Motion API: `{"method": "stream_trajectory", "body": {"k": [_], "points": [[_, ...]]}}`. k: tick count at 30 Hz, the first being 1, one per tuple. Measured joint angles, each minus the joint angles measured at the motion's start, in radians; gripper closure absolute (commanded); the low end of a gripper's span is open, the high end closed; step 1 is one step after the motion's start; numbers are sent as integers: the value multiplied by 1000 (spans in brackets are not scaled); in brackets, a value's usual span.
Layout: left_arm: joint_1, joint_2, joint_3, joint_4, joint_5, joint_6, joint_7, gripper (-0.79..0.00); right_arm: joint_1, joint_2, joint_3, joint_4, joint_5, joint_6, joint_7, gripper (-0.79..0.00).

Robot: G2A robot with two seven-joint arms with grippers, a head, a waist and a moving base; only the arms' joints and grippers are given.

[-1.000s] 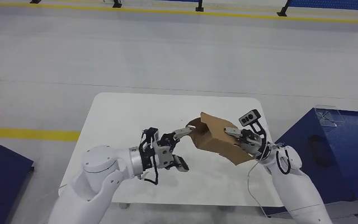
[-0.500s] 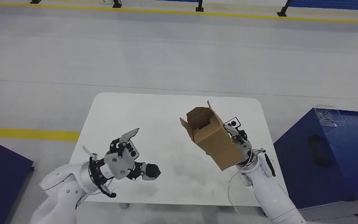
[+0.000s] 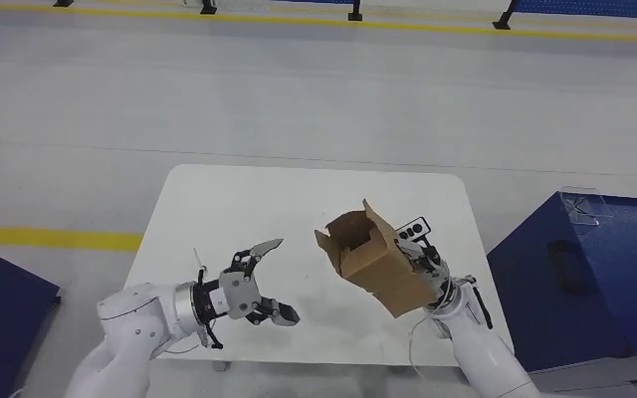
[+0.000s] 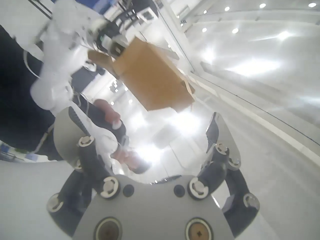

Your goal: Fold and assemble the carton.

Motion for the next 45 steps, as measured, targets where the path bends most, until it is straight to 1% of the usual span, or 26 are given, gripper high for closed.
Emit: {"method": "stream_trajectory", "body": {"k": [5, 8, 16, 22, 30, 34, 39, 42, 45], "points": [[1, 8, 39, -42, 89, -3, -30, -785, -7, -2, 17, -8, -40, -5, 15, 0], [6, 10, 49, -59, 95, -35, -51, -785, -11, -3, 19, -11, -71, -2, 28, 0], [-2, 15, 84, -94, 107, -29, -49, -785, -9, -9, 25, -18, -125, -9, 44, 0], [-18, 17, 113, -85, 107, -17, -42, -785, -2, -15, 27, -14, -149, -25, 46, 0], [-66, 16, 148, -45, 89, 18, 4, -785, 14, -22, 25, 5, -203, -47, 87, 0], [-83, 15, 146, -32, 69, 5, 11, -785, 22, -26, 32, 16, -196, -45, 85, 0], [-79, 19, 110, -38, 28, -23, 1, -785, 36, -29, 40, 34, -198, -32, 80, 0], [-76, 22, 96, -52, 12, -8, 10, -785, 39, -29, 43, 37, -218, -22, 90, 0], [-77, 24, 99, -64, 9, 3, 14, -785, 40, -29, 44, 36, -242, -16, 107, 0]]}}
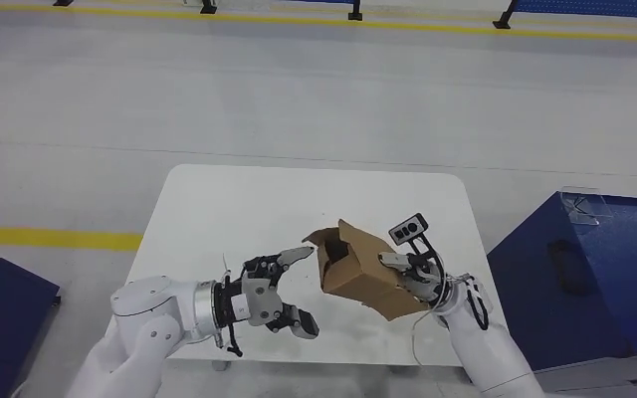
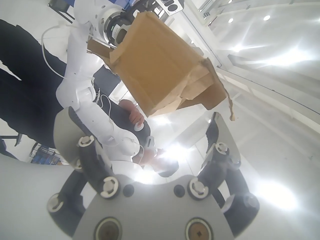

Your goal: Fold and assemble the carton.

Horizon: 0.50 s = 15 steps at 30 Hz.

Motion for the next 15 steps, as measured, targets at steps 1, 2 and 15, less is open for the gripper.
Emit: {"method": "stream_trajectory", "body": {"k": [1, 2, 15], "points": [[-3, 0, 3, 0, 1, -1, 5, -785, 0, 0, 0, -2, -6, 3, 8, 0], [-6, 0, 6, 2, 1, -3, 8, -785, -1, 0, 0, -4, -11, 5, 14, 0], [-68, -8, 58, 93, -67, 24, 101, -785, -6, -4, 18, -20, -57, -58, 61, 0]]}}
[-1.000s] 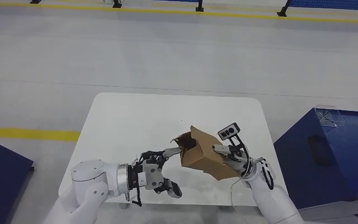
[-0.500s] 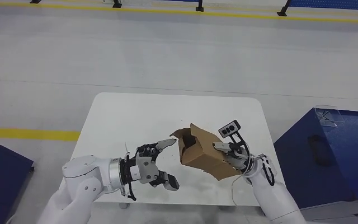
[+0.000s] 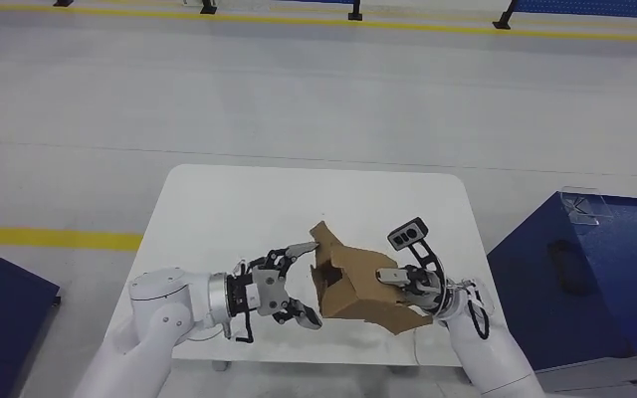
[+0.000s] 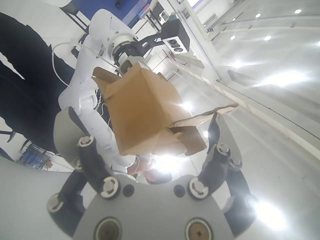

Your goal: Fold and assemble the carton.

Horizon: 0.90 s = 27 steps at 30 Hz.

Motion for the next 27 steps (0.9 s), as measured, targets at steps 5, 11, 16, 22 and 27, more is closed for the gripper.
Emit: {"method": "stream_trajectory", "body": {"k": [5, 11, 16, 22, 27], "points": [[18, 7, -51, -30, -17, -34, -35, -785, 15, -3, 12, 17, -12, -33, -10, 0], [68, 17, -113, -81, -35, -109, -147, -785, 15, -5, 15, 31, -9, -11, -42, 0], [101, 25, -139, -158, 17, -163, -219, -785, 5, -5, 10, 12, -24, -5, -53, 0], [122, 30, -188, -221, 103, -301, -234, -785, -29, -5, 20, -22, -35, -13, -84, 0], [122, 30, -186, -220, 100, -295, -235, -785, -29, -5, 20, -23, -30, -8, -88, 0]]}}
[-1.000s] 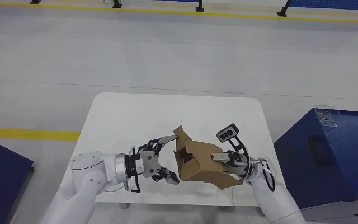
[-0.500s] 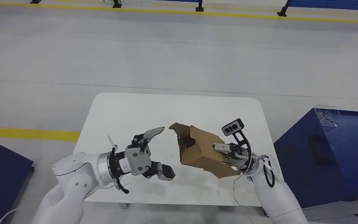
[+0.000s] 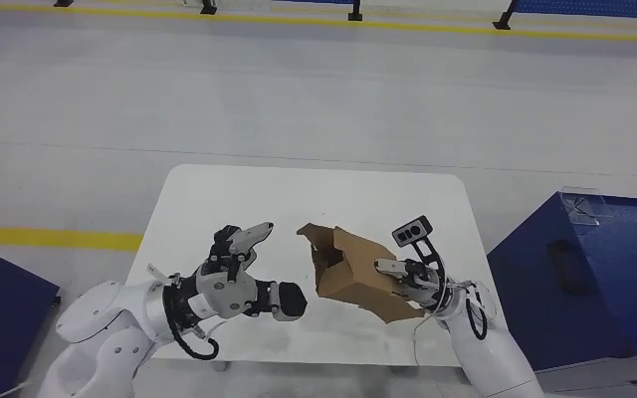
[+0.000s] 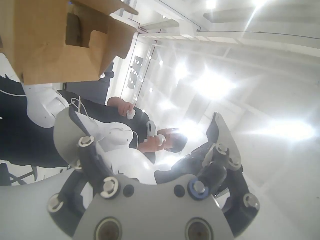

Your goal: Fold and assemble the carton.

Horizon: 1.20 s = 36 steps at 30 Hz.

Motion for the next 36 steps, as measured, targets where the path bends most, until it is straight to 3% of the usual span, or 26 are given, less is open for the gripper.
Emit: {"method": "stream_trajectory", "body": {"k": [4, 7, 11, 14, 17, 26, 36], "points": [[-3, 2, 9, -3, 3, 13, -7, -785, 0, 1, 3, -7, -9, -8, -6, 0], [-62, 22, 42, -59, 128, 99, -38, -785, -2, 5, 23, -24, -89, -70, 1, 0], [-147, 68, 98, -200, 595, 240, -156, -785, -6, 7, 31, -28, -130, -99, 45, 0], [-193, 98, 144, -217, 884, 296, -236, -785, -7, 8, 32, -29, -147, -123, 71, 0], [-217, 109, 176, -215, 1029, 319, -238, -785, -9, 7, 28, -33, -155, -133, 87, 0], [-232, 115, 280, -209, 1063, 391, -163, -785, -13, 9, 44, -35, -138, -128, 101, 0], [-272, 111, 346, -183, 1021, 390, -132, -785, -22, 9, 28, -45, -152, -119, 124, 0]]}}
